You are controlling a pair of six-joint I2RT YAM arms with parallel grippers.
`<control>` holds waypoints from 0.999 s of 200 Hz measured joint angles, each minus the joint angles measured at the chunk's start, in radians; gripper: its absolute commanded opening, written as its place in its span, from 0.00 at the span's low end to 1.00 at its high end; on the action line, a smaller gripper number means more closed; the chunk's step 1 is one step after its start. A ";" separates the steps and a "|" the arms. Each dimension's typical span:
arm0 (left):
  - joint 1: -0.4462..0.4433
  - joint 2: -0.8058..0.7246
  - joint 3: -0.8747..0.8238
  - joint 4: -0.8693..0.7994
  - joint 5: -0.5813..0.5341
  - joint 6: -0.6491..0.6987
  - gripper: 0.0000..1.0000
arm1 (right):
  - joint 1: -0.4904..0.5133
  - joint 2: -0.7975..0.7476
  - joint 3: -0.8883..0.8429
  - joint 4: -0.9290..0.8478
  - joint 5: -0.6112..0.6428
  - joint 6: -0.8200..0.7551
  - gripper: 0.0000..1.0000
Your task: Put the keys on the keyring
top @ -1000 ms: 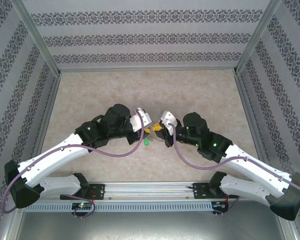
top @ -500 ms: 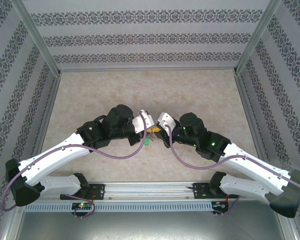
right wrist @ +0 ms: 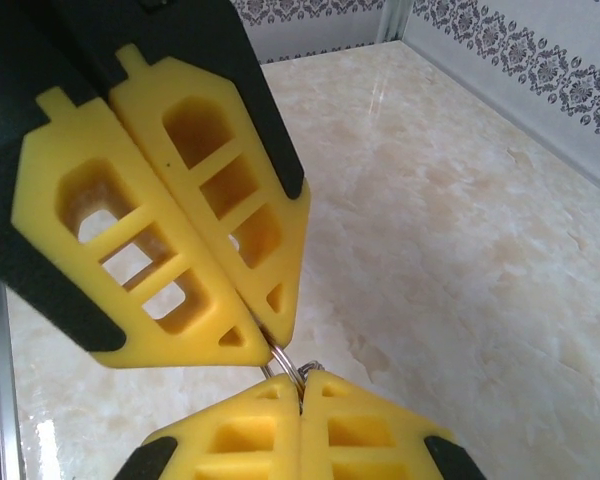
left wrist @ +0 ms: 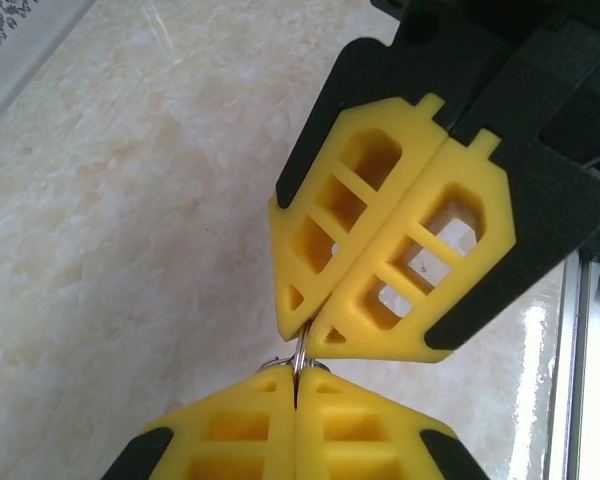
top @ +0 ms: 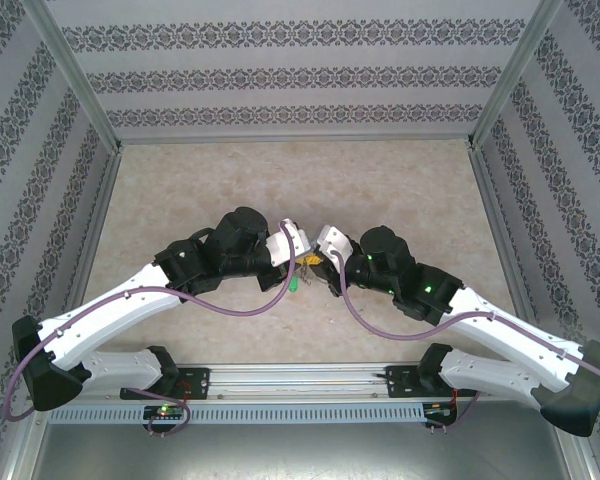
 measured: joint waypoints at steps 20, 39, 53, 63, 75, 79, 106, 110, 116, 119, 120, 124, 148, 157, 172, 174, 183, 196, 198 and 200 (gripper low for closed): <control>0.000 0.002 0.002 0.000 0.014 0.006 0.01 | 0.000 -0.008 -0.002 -0.005 -0.003 -0.007 0.00; 0.000 0.002 0.002 -0.001 0.028 0.013 0.06 | 0.000 -0.019 -0.006 -0.010 -0.013 -0.013 0.00; 0.000 0.001 0.002 -0.001 0.038 0.018 0.08 | 0.000 -0.024 -0.007 -0.016 -0.021 -0.015 0.00; 0.000 0.001 0.002 -0.001 0.043 0.019 0.08 | 0.000 -0.025 -0.007 -0.016 -0.027 -0.015 0.00; 0.000 0.001 0.002 -0.001 0.046 0.019 0.08 | 0.000 -0.026 -0.007 -0.016 -0.034 -0.015 0.00; 0.000 0.001 0.002 -0.002 0.047 0.019 0.08 | 0.000 -0.026 -0.007 -0.016 -0.034 -0.015 0.00; 0.000 0.000 0.002 -0.004 0.058 0.020 0.09 | 0.000 -0.026 -0.007 -0.016 -0.046 -0.014 0.00; 0.000 0.000 0.002 -0.005 0.060 0.020 0.09 | 0.000 -0.027 -0.007 -0.016 -0.049 -0.014 0.00; 0.000 -0.001 0.002 -0.006 0.063 0.022 0.08 | 0.000 -0.027 -0.007 -0.016 -0.053 -0.014 0.00; 0.000 -0.002 0.002 -0.006 0.065 0.022 0.08 | 0.000 -0.028 -0.007 -0.017 -0.055 -0.014 0.00; 0.000 -0.002 0.002 -0.006 0.066 0.022 0.08 | 0.000 -0.028 -0.007 -0.017 -0.056 -0.014 0.00; 0.000 -0.002 0.002 -0.007 0.067 0.023 0.07 | 0.000 -0.029 -0.007 -0.017 -0.057 -0.014 0.00; 0.000 -0.003 0.002 -0.014 0.079 0.029 0.01 | 0.000 -0.031 -0.008 -0.025 -0.067 -0.015 0.00; 0.000 -0.003 0.002 -0.018 0.085 0.032 0.00 | 0.000 -0.032 -0.008 -0.026 -0.072 -0.015 0.00; 0.000 -0.003 0.002 -0.018 0.090 0.034 0.00 | 0.000 -0.034 -0.009 -0.031 -0.074 -0.015 0.00; 0.000 -0.003 0.002 -0.018 0.091 0.035 0.00 | 0.000 -0.035 -0.009 -0.031 -0.074 -0.015 0.00; 0.000 -0.004 0.000 -0.018 0.095 0.035 0.00 | 0.000 -0.038 -0.011 -0.031 -0.075 -0.015 0.00; 0.000 -0.009 -0.005 -0.016 0.101 0.035 0.00 | 0.000 -0.041 -0.013 -0.031 -0.079 -0.015 0.08; 0.000 -0.010 -0.006 -0.016 0.103 0.035 0.00 | 0.000 -0.042 -0.013 -0.031 -0.080 -0.015 0.11; 0.000 -0.011 -0.007 -0.015 0.103 0.035 0.00 | 0.000 -0.042 -0.013 -0.031 -0.080 -0.014 0.13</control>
